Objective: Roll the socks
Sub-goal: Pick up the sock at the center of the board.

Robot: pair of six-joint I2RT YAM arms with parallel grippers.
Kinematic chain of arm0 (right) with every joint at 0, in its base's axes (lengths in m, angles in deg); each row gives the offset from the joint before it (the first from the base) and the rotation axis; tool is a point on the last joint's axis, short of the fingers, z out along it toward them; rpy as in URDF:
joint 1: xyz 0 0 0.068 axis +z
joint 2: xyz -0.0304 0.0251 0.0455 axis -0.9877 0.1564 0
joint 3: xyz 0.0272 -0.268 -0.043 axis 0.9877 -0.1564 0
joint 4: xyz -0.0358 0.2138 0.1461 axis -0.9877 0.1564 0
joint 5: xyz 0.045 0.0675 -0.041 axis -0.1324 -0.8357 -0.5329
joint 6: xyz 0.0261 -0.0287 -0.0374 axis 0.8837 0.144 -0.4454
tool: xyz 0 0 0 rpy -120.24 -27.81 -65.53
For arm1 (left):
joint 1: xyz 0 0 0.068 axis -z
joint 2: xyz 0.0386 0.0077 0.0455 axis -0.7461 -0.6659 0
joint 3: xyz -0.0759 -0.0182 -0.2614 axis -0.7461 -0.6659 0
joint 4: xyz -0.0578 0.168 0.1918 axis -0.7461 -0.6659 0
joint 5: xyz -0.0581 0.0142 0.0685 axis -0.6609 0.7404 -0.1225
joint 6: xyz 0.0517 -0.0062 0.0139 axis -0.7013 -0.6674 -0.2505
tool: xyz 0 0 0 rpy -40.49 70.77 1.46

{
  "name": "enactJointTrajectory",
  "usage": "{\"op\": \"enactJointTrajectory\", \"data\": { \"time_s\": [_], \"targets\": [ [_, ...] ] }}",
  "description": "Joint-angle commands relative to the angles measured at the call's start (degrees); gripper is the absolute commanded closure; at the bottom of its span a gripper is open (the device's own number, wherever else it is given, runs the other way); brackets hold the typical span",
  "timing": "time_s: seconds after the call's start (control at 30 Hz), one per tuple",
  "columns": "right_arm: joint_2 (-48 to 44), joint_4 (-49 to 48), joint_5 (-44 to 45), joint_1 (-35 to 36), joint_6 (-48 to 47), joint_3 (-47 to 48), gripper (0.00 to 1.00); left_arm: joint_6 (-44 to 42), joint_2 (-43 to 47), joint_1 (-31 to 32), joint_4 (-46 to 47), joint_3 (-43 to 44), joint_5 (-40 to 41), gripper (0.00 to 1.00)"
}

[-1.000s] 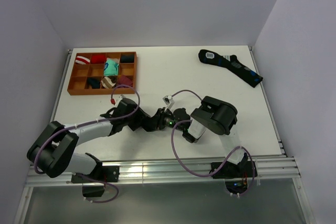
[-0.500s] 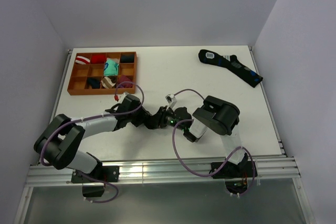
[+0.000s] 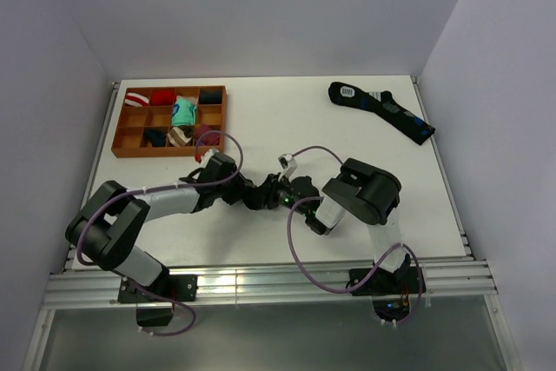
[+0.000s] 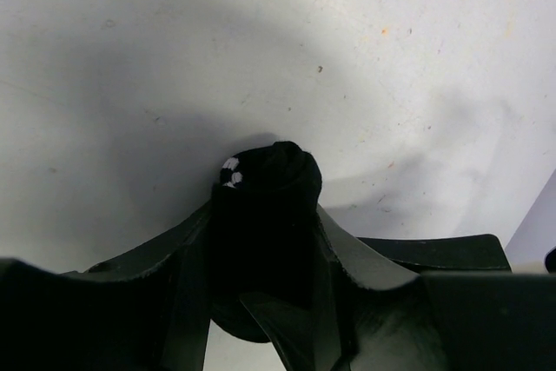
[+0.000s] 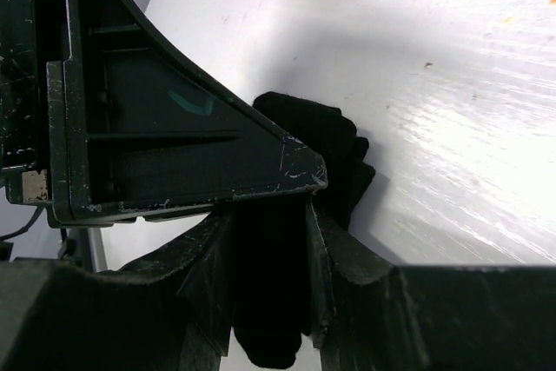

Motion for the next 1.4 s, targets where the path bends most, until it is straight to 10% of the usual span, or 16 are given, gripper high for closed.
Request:
{"op": "enactJointTrajectory", "data": {
  "time_s": [0.0, 0.6, 1.37],
  "targets": [
    [5.25, 28.34, -5.32, 2.49, -3.71, -4.0, 0.74, -0.88, -7.88, 3.06, -2.39, -2.28, -5.77, 1.0],
    [-5.03, 31.5, -1.45, 2.49, -4.94, -7.25, 0.41, -1.5, -8.68, 2.97, -5.29, -2.1, -3.84, 1.0],
    [-25.15, 35.45, 9.18, 1.87, -3.89, -15.6, 0.29, -2.73, -8.33, 0.77, -3.71, -5.09, -4.28, 1.0]
  ]
}}
